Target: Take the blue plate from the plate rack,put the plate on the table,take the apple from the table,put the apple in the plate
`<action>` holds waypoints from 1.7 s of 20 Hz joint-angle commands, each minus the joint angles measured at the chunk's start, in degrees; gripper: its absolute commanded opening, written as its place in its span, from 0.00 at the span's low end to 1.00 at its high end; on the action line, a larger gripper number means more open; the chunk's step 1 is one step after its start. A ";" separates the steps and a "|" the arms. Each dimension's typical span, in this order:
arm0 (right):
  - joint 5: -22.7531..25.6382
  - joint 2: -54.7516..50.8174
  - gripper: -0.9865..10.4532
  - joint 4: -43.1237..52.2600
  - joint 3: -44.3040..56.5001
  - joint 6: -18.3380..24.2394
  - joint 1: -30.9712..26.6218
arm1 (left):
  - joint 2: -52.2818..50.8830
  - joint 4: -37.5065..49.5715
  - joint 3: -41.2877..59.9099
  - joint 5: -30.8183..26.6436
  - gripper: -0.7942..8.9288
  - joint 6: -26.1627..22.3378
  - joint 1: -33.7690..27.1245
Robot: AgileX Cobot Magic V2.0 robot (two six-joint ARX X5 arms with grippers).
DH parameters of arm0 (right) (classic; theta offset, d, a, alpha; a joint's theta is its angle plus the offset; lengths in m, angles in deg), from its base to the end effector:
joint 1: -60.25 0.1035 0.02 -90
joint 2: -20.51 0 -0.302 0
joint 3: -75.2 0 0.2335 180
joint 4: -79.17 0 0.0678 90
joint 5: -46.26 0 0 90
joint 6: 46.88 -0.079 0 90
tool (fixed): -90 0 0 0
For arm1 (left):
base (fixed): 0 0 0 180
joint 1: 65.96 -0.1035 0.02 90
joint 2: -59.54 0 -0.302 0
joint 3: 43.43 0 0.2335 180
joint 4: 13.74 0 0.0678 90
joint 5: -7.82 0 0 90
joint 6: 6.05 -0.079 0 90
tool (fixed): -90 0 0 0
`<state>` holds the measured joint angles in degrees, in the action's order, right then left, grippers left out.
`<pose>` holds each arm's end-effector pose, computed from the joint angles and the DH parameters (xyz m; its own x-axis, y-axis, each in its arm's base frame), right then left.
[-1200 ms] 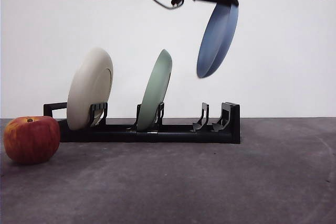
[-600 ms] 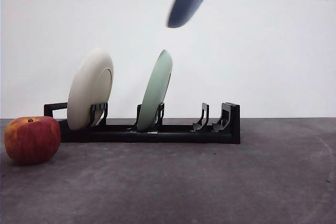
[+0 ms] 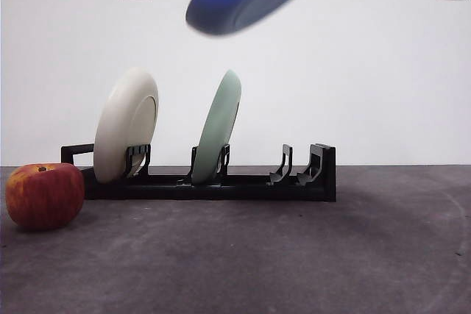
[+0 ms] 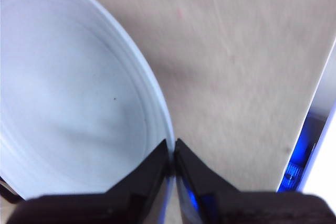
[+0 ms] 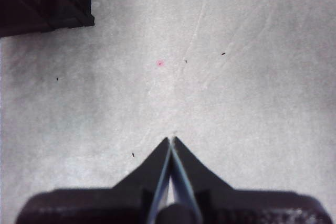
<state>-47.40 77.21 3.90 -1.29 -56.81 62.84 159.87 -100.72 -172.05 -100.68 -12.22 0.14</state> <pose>0.1566 0.0121 0.3142 0.5621 0.0893 -0.8222 0.0619 0.9868 0.1495 0.1663 -0.3134 0.3893 0.4898 -0.3220 -0.8102 0.8328 0.4479 0.3254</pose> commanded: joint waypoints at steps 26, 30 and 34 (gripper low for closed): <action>-0.02 0.07 0.09 0.81 -0.15 -0.59 0.02 | -0.92 27.04 48.46 -0.09 0.07 3.19 0.31; -0.04 0.07 0.09 0.63 -0.15 -0.63 0.02 | -0.92 29.62 48.46 2.03 0.08 1.86 0.04; -0.63 0.07 0.09 0.17 -0.15 -0.63 0.02 | -0.92 30.42 48.46 2.01 0.18 1.92 0.02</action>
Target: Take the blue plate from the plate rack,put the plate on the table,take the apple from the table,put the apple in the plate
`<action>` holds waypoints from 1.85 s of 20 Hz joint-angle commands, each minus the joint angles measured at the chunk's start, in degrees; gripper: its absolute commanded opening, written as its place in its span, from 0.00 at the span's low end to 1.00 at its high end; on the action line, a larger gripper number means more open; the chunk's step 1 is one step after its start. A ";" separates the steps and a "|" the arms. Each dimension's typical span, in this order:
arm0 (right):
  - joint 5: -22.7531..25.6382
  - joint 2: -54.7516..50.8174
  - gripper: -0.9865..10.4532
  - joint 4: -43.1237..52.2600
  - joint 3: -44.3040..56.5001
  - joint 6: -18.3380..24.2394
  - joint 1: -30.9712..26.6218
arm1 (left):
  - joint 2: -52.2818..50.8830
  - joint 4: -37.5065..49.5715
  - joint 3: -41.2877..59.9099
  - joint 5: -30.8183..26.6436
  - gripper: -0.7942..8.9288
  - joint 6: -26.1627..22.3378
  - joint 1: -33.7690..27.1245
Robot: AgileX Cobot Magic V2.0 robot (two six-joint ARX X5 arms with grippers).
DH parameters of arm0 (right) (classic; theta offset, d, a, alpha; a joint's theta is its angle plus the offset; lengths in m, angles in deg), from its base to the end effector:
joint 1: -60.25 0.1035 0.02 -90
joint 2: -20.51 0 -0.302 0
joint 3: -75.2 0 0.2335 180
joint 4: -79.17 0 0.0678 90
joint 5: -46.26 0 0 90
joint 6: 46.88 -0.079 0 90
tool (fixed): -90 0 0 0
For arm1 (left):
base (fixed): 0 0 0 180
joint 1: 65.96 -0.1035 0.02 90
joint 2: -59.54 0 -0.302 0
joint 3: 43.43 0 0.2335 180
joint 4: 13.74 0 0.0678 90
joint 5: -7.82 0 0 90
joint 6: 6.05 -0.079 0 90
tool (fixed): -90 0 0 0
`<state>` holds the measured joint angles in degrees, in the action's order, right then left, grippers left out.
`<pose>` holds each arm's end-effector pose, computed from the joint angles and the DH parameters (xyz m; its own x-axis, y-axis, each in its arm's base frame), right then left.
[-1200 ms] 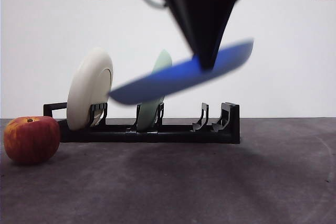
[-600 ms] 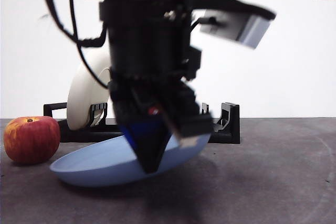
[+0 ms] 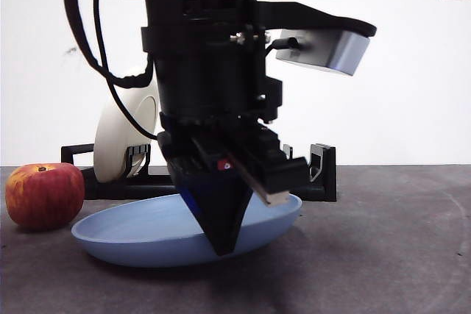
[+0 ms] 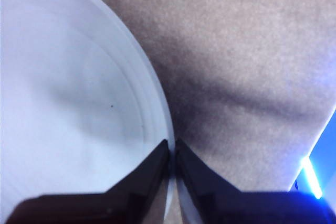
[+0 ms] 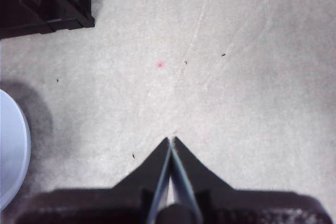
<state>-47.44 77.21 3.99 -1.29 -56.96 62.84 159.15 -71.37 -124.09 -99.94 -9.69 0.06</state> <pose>0.1568 0.0122 0.3143 0.5633 0.0901 -0.8213 0.0635 0.9864 0.1517 0.1539 -0.2867 0.1863 0.3685 -0.0780 -0.9263 0.8648 0.3944 0.3108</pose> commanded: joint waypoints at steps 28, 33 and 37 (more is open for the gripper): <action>-6.16 19.71 0.23 20.26 -7.37 -10.32 39.67 | -55.36 -32.04 -2.67 -10.32 0.07 18.80 -1.95; -6.10 38.05 0.51 18.73 -23.98 -6.05 47.52 | -61.33 -32.83 -2.64 -10.14 0.07 19.37 -2.12; -6.19 50.58 0.59 16.90 -37.46 -4.24 50.23 | -64.89 -32.83 -2.64 -10.16 0.07 18.58 -2.12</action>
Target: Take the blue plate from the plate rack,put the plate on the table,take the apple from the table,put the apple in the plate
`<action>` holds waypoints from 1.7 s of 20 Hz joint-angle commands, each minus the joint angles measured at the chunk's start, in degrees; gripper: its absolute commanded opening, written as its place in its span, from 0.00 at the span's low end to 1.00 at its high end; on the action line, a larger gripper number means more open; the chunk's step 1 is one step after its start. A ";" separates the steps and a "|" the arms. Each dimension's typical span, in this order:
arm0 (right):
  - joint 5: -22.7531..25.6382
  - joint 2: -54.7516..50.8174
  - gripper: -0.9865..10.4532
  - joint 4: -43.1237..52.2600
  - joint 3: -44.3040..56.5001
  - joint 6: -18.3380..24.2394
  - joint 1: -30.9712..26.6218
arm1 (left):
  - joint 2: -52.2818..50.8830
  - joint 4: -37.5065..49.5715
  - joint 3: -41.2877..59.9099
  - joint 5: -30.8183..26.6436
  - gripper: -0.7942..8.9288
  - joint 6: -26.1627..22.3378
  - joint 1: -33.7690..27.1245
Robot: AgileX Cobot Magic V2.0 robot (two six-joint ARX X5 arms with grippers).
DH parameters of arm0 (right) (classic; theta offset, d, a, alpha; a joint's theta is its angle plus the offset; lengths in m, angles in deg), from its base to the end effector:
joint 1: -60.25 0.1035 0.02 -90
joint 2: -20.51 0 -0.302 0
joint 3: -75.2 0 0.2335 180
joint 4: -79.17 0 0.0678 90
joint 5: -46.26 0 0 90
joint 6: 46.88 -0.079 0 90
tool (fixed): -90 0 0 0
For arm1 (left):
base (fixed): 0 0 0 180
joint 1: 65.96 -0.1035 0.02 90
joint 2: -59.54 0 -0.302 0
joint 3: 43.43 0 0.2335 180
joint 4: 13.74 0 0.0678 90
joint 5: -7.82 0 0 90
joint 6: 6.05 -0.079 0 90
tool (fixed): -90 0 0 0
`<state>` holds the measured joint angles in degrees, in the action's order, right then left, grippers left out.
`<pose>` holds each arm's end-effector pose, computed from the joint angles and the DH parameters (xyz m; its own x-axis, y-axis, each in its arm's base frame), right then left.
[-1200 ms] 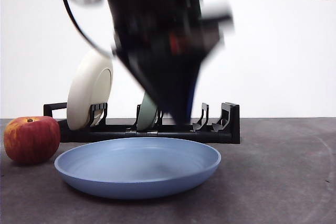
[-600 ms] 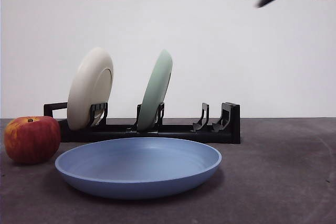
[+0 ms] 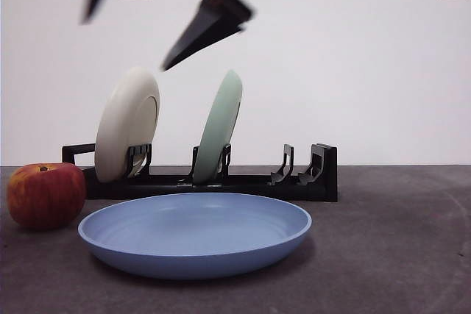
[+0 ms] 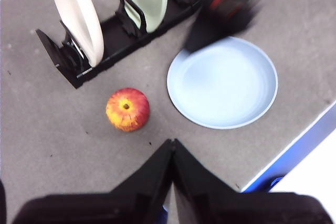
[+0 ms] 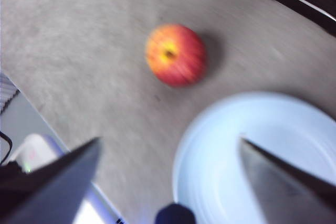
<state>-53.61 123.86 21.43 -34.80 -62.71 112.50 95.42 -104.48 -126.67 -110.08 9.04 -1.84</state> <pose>0.2422 0.3349 0.3111 0.2433 0.5942 -0.7666 -0.6829 0.6662 0.2997 0.0479 -0.0140 0.3577 0.7014 -0.3737 -0.6070 0.5463 0.8288 0.1211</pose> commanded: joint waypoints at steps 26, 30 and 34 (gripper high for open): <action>9.11 36.28 0.77 3.91 -24.68 5.33 5.27 | -6.78 0.28 -0.07 0.31 0.07 -1.55 -0.22; 11.78 36.44 0.64 5.88 -24.68 5.38 5.16 | -6.78 0.28 -0.04 1.31 0.07 -1.53 -0.22; 11.34 36.54 0.24 5.73 -24.68 5.38 5.01 | -6.78 0.28 -0.04 1.31 0.07 -1.55 -0.22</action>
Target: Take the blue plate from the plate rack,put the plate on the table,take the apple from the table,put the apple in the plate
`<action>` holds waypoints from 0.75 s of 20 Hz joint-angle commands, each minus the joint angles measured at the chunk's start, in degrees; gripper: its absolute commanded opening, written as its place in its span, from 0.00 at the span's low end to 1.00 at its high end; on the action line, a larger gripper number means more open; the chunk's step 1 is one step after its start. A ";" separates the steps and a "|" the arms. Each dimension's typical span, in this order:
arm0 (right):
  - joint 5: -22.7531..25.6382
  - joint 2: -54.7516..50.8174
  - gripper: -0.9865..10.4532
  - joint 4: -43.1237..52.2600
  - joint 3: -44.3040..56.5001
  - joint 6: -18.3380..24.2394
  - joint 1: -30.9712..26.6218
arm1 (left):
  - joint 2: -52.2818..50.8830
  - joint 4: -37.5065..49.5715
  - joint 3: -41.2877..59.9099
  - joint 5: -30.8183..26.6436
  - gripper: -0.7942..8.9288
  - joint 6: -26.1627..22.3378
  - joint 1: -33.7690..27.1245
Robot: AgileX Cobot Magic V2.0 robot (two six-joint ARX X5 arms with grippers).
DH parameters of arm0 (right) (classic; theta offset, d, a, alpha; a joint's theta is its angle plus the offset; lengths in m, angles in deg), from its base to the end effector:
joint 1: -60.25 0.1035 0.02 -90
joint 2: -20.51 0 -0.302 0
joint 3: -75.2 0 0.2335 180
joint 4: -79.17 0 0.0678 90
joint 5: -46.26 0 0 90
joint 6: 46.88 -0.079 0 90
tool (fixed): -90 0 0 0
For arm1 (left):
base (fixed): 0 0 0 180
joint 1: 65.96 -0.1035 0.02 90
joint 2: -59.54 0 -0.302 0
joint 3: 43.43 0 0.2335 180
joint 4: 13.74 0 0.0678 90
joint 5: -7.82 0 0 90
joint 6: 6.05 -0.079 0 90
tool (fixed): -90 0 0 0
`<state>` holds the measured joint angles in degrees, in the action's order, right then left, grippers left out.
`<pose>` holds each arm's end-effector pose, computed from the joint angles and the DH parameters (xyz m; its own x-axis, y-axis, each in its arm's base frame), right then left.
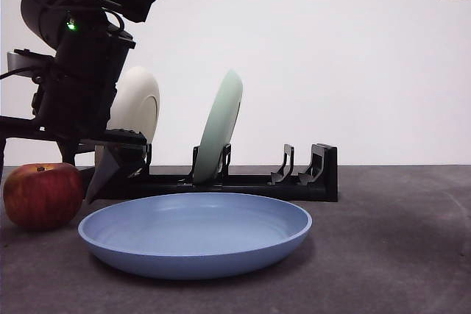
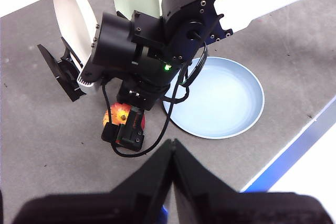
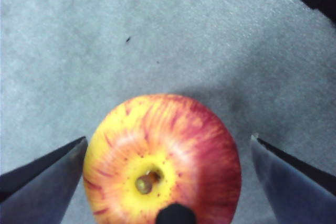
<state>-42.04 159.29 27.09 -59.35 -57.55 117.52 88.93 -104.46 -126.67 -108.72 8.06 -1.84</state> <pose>0.3055 0.4710 0.1632 0.3247 0.4504 -0.8317 -0.7343 0.6743 0.0784 0.0341 0.0106 0.3572 0.7144 -0.4489 -0.5368 0.5655 0.8222 0.0650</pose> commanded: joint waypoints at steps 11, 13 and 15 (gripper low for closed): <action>-1.51 -0.72 0.13 -15.30 -9.09 1.36 -0.02 | -0.28 0.26 -0.07 -0.07 0.07 -0.79 -0.17; -1.20 -0.94 0.14 -23.74 -14.93 3.43 0.09 | -0.28 0.26 -0.04 -0.04 0.07 -0.79 -0.17; -1.18 -1.14 0.14 -28.79 -17.86 3.93 0.46 | -0.28 0.26 -0.07 0.00 0.07 -0.57 -0.17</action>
<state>-43.29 157.93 -1.54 -77.09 -54.58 117.54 88.93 -104.46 -126.67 -108.64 7.93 -1.84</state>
